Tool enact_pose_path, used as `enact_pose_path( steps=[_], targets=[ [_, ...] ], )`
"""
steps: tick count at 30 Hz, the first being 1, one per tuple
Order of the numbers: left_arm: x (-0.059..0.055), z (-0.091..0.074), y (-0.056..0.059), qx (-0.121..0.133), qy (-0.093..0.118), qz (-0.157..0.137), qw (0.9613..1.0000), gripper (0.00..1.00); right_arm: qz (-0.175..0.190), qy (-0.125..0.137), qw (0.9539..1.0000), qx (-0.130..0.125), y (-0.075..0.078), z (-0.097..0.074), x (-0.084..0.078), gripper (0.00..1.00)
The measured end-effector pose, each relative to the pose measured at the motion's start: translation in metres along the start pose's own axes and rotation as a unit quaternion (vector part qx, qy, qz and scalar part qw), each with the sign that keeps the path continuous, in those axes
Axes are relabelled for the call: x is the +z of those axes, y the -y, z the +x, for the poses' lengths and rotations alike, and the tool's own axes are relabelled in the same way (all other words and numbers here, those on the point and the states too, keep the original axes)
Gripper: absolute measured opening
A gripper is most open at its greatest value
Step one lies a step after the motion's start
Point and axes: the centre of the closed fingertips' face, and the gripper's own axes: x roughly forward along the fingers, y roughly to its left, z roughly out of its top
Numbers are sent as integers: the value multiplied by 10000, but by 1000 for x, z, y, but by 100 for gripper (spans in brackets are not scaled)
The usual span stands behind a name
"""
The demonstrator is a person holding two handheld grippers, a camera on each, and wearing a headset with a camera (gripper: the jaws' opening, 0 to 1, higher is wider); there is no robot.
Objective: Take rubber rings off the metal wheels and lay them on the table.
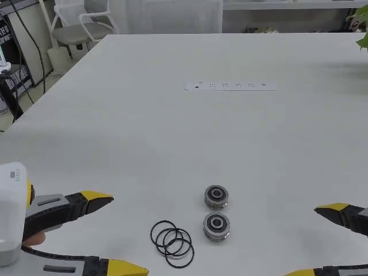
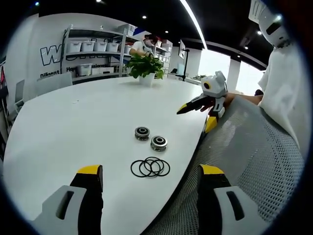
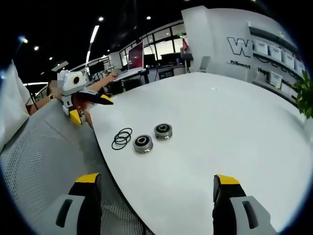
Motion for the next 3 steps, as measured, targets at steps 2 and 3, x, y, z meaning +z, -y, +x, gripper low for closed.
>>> enact_pose_path(
  steps=[2,3],
  targets=[
    [0,0,0,-1,1,-6,10000,77,-13,-15,10000,-7,0,0,-1,94],
    [0,0,0,-6,1,-8,10000,77,-19,-16,10000,-13,1,0,0,94]
  ],
)
